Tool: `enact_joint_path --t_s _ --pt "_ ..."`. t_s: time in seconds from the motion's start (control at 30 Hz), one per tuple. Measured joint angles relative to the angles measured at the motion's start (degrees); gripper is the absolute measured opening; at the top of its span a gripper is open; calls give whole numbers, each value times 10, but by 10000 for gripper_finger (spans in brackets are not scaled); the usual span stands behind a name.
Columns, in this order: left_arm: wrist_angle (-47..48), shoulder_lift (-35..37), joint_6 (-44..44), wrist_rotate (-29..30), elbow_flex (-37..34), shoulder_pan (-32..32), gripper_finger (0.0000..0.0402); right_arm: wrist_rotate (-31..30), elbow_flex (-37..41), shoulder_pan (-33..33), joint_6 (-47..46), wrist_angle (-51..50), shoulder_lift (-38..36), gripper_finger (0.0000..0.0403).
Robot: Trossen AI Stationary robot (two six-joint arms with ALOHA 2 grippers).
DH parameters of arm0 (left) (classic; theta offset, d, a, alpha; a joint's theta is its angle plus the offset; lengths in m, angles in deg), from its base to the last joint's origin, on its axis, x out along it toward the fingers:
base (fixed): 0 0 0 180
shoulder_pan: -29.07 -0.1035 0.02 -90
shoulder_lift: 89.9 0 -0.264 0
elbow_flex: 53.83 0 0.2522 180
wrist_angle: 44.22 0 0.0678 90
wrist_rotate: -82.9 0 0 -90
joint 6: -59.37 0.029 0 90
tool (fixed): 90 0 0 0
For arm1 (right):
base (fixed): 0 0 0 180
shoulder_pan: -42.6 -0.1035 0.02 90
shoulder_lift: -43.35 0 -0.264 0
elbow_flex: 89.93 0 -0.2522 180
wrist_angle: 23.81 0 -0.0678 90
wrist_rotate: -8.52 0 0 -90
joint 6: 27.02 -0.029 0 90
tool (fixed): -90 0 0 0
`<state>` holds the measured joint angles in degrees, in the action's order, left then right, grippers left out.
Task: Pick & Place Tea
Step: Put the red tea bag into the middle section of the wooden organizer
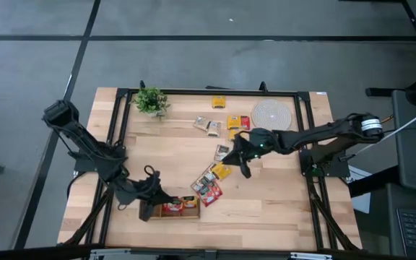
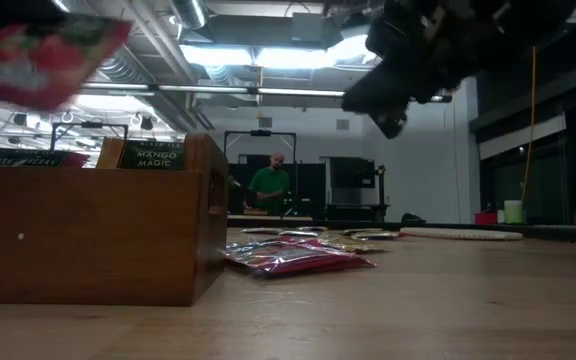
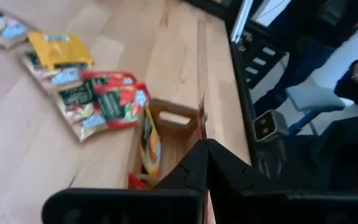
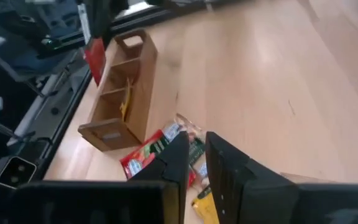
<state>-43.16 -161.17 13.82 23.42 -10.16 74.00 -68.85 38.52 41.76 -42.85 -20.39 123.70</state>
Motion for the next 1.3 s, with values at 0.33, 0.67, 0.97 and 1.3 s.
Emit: enact_joint_path --t_s 0.33,0.67,0.97,1.3 --pt "62 -6 -75 73 0 54 2 -12 25 -1 -33 24 -6 56" --pt "108 -7 -151 135 0 70 2 -27 25 -2 -30 28 -6 56" --pt "117 -7 -174 142 0 70 7 -27 25 -2 -28 28 -6 56" --pt "117 -7 -184 145 0 58 31 -27 25 -2 -28 28 -6 56"
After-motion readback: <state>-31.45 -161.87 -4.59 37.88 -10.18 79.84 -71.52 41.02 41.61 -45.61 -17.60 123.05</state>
